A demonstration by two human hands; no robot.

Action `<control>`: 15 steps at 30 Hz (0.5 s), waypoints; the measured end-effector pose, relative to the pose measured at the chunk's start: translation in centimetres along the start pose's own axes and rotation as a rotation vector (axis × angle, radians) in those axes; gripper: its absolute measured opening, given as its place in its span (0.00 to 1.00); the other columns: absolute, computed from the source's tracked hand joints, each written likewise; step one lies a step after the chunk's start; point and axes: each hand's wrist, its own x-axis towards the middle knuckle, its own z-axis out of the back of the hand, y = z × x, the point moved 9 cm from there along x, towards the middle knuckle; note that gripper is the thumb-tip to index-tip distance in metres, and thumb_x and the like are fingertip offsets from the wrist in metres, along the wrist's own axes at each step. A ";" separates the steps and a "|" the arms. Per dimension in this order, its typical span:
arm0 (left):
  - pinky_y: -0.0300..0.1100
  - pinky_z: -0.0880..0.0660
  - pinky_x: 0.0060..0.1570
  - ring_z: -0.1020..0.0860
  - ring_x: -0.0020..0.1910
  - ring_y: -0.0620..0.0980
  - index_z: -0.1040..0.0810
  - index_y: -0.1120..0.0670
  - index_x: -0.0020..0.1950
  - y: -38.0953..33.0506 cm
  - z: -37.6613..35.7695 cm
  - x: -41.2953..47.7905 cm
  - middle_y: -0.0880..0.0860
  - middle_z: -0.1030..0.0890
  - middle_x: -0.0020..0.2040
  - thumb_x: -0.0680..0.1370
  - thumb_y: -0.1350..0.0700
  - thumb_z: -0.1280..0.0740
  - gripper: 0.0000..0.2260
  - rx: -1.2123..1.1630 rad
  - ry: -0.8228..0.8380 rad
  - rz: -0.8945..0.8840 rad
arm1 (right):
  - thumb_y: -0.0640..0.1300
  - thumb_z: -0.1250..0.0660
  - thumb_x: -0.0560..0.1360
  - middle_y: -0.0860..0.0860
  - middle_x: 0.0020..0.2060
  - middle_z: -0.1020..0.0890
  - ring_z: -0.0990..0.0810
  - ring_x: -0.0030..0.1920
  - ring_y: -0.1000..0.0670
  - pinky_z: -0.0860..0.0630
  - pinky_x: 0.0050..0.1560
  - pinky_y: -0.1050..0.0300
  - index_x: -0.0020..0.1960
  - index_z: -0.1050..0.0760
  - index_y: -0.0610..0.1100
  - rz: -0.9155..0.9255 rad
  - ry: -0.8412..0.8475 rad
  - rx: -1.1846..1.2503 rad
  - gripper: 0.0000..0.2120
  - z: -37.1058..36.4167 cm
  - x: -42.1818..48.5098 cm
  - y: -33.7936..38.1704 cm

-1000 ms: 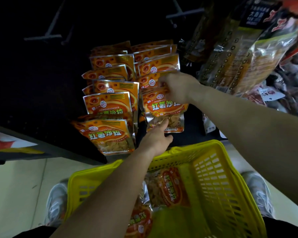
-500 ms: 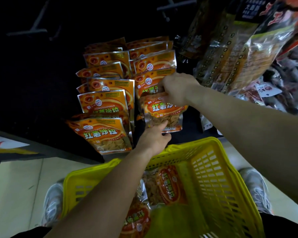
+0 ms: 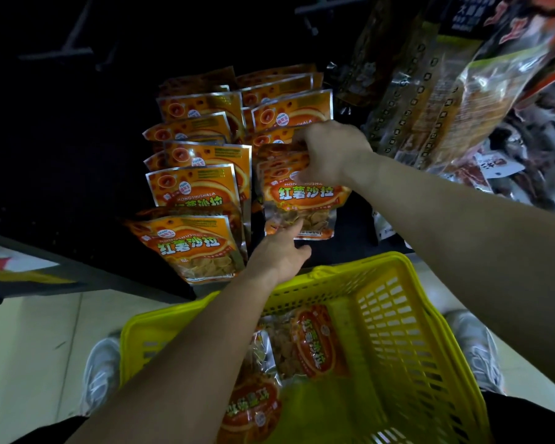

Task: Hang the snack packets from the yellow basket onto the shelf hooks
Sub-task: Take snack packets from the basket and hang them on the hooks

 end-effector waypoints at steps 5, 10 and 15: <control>0.56 0.24 0.61 0.22 0.63 0.61 0.45 0.35 0.79 -0.3 0.4 -1.4 0.54 0.32 0.77 0.80 0.43 0.38 0.29 0.014 0.036 0.028 | 0.56 0.23 0.66 0.46 0.65 0.26 0.30 0.67 0.40 0.33 0.65 0.41 0.73 0.35 0.52 -0.008 -0.074 -0.050 0.39 2.0 -1.8 -0.2; 0.46 0.23 0.43 0.19 0.43 0.54 0.42 0.38 0.79 -1.9 1.8 -4.2 0.54 0.31 0.76 0.80 0.44 0.38 0.28 0.023 0.008 -0.005 | 0.53 0.25 0.68 0.44 0.67 0.29 0.32 0.66 0.39 0.30 0.64 0.41 0.74 0.36 0.48 -0.034 -0.155 -0.010 0.38 4.9 -4.9 -0.2; 0.47 0.26 0.60 0.23 0.64 0.57 0.33 0.43 0.77 -3.4 4.6 -9.5 0.52 0.27 0.73 0.81 0.45 0.37 0.23 0.050 -0.072 -0.078 | 0.51 0.26 0.71 0.44 0.63 0.27 0.29 0.64 0.38 0.27 0.61 0.42 0.70 0.31 0.47 -0.070 -0.146 0.104 0.31 5.4 -10.8 0.4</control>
